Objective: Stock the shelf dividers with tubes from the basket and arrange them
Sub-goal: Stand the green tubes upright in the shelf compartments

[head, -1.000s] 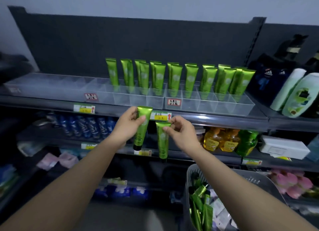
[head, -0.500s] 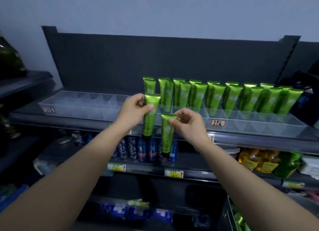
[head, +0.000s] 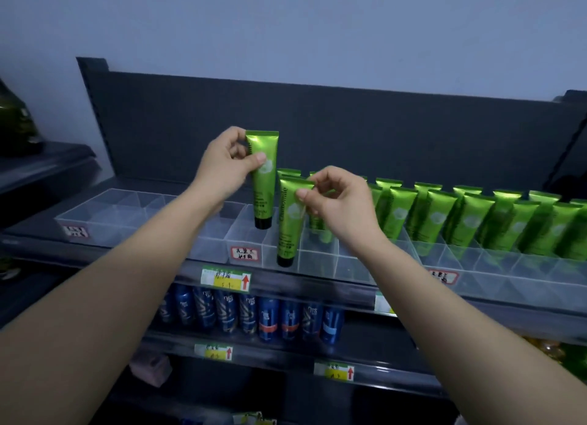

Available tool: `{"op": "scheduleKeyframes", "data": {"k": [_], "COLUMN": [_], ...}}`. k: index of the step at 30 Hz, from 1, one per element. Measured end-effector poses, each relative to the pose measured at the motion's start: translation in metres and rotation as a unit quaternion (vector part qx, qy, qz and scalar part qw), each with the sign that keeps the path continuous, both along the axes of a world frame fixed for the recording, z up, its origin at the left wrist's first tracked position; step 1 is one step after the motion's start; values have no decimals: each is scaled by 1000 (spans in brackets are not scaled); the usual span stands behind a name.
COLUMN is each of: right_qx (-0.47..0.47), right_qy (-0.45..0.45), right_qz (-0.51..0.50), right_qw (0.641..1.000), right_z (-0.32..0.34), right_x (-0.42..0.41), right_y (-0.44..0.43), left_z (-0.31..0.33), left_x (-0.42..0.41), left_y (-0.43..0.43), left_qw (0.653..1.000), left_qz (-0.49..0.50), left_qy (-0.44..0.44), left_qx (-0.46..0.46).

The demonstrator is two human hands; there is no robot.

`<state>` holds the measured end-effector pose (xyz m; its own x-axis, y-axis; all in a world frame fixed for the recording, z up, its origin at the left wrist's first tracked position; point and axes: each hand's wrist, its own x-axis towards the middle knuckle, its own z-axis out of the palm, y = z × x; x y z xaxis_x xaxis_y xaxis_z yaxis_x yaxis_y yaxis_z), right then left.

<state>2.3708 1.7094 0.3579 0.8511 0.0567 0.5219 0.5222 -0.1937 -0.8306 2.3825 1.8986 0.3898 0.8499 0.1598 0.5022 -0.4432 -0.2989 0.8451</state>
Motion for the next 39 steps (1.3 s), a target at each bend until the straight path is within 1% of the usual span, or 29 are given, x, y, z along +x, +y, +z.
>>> {"op": "scheduleKeyframes", "data": {"k": [9,13,16,21,28,31,34,39], "right_qx": [-29,-37,-52,-49,-51,-62,-77,-99], "right_qy": [-34,-59,-74,-77,-88,-94,-85,-57], "right_qz": [10,-4,-33,-65,-114,-131,-143,-147], "right_qw": [999,998,995,994,988,985,983,982], "right_z": [16,23,21,15,11,9,6,-6], "right_x": [28,38,42,51,58,61,64,68], "right_y": [23,34,44,58,71,74,77,83], "left_z": [-4,-11,-17,-29,-45,-51,-55,-51], "left_x": [44,63,75,93,108,110,113,115], "left_y": [21,31,37,44,55,57,61,65], "left_qw": [1000,999,997,993,989,987,986,986], "left_qz": [15,-5,-18,-45,-64,-80,-92,-78], "left_qy": [16,36,59,83,92,102,104,92], "left_qx": [16,27,41,65,100,97,86,119]}}
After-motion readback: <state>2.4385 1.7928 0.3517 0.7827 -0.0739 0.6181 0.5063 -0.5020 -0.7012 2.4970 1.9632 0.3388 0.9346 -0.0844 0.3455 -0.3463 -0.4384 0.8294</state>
